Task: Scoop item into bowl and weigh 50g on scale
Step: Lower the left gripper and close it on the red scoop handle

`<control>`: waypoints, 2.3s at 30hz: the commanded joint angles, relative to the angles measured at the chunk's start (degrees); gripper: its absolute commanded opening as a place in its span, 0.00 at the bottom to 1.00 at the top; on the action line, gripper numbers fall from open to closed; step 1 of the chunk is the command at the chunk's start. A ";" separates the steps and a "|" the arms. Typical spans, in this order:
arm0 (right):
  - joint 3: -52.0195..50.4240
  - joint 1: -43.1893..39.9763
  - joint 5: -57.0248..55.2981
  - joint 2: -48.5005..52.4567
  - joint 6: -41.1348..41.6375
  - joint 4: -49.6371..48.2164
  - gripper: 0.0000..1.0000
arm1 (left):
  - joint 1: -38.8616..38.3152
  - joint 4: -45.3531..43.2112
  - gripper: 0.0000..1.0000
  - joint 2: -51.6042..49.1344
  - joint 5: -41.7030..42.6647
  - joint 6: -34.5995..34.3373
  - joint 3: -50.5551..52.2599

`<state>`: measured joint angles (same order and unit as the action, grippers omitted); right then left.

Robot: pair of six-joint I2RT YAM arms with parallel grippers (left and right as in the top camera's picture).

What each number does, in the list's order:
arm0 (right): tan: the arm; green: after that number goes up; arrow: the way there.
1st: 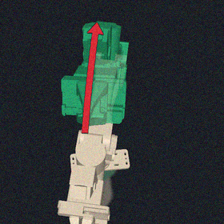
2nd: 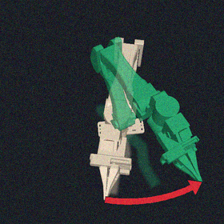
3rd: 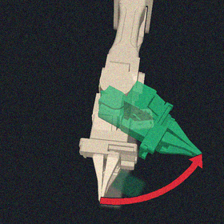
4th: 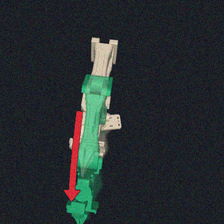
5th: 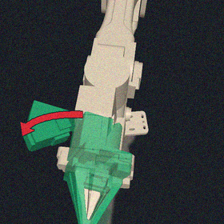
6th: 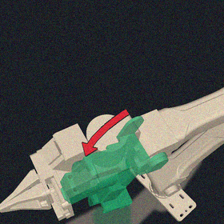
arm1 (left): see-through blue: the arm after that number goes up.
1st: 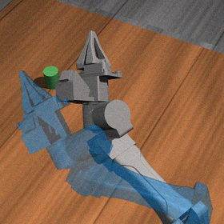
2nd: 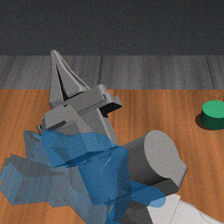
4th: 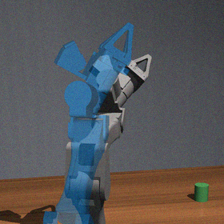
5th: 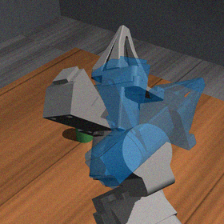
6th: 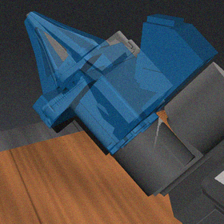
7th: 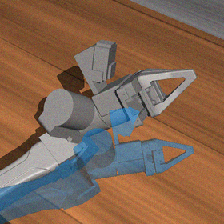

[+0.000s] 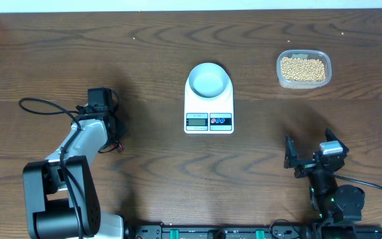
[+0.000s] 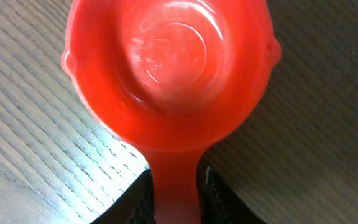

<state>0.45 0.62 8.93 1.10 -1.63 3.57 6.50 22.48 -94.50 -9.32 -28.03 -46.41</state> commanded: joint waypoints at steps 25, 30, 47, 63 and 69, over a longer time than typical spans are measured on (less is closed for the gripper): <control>-0.02 0.39 -0.44 0.04 0.74 0.28 0.99 | 0.17 1.07 0.08 0.44 1.49 0.33 0.11; -0.02 0.39 -0.44 0.04 0.74 0.28 0.99 | 0.17 2.34 0.07 4.15 1.49 0.31 0.00; -0.02 0.39 -0.44 0.04 0.74 0.28 0.99 | 0.17 1.81 0.07 14.29 9.33 -3.78 0.00; -0.02 0.39 -0.46 0.04 0.74 0.28 0.99 | 0.17 -0.35 0.07 14.29 8.68 -4.04 0.00; -0.02 0.39 -0.44 0.04 0.74 0.28 0.99 | 0.17 1.29 0.07 14.45 8.68 -3.08 0.00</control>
<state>0.45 0.62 8.93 1.10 -1.63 3.57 6.50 23.07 -80.55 -0.32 -31.64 -46.41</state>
